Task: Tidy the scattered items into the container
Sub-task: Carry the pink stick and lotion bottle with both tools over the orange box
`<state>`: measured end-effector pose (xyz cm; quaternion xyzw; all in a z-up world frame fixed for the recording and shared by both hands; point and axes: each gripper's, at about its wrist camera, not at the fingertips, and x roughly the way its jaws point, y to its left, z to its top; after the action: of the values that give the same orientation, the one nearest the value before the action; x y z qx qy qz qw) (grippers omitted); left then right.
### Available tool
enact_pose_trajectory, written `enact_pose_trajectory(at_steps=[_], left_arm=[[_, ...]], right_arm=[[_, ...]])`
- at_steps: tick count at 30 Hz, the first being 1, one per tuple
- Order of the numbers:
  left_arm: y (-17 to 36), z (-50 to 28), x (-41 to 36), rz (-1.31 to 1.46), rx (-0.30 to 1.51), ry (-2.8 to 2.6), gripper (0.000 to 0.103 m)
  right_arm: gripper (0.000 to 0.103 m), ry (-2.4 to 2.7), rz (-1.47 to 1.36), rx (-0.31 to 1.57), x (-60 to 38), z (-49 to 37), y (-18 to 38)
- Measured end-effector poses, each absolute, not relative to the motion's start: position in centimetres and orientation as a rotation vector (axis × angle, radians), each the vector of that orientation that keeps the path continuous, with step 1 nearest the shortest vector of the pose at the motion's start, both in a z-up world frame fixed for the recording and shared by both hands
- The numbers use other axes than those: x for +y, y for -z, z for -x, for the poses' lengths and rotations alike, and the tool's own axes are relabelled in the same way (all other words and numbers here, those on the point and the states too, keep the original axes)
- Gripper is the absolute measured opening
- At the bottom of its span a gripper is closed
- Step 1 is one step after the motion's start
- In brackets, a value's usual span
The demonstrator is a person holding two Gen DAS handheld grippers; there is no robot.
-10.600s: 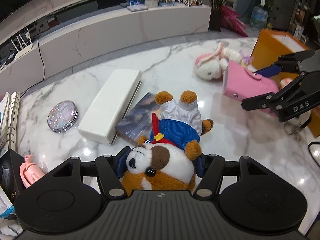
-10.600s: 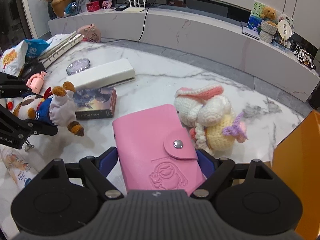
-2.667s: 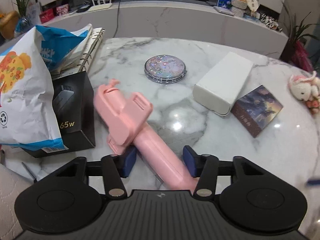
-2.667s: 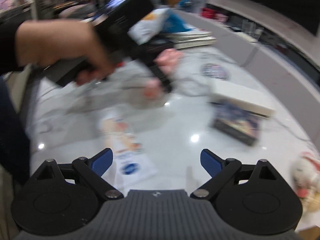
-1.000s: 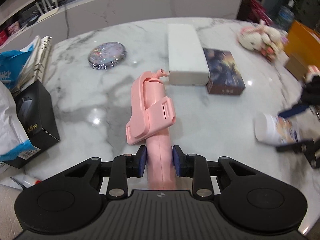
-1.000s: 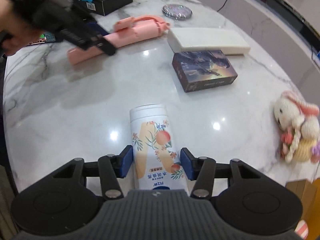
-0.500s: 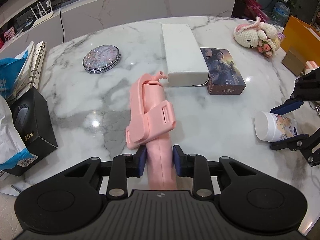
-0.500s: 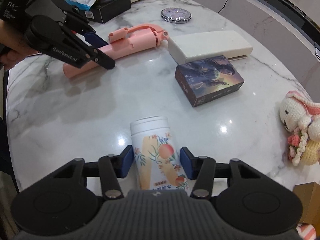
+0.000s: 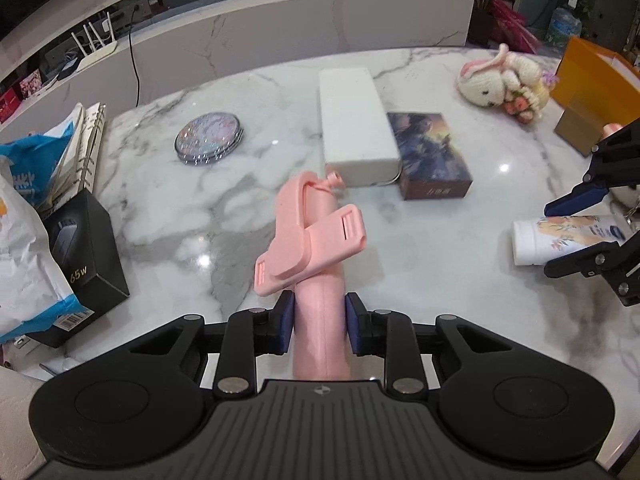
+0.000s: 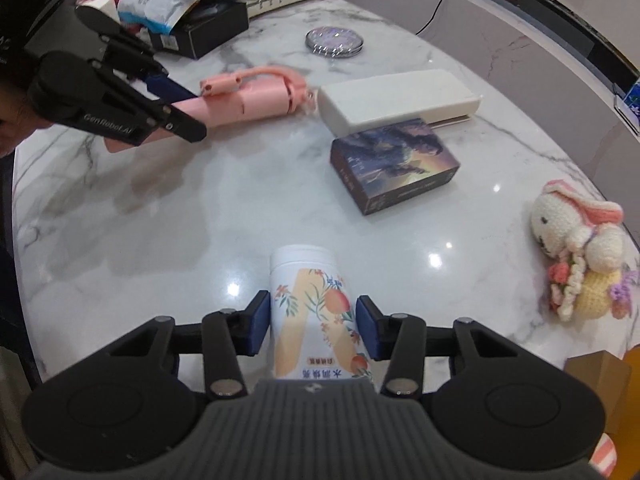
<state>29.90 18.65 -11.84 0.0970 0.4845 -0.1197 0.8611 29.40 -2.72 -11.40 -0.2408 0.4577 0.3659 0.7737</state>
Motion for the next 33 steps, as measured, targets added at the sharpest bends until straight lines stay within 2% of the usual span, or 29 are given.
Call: enact_pose_trajectory(at_steps=[7, 33], left_arm=[[11.3, -28.9, 18.4, -0.121, 1.008, 0.232, 0.031], [10.0, -21.9, 18.8, 0.339, 0.926, 0.164, 0.030]], right_arm=[[0.042, -0.783, 0.488, 0.978, -4.6, -29.1, 10.0], [0.042, -0.760, 0.372, 0.938, -8.2, -27.9, 6.5]])
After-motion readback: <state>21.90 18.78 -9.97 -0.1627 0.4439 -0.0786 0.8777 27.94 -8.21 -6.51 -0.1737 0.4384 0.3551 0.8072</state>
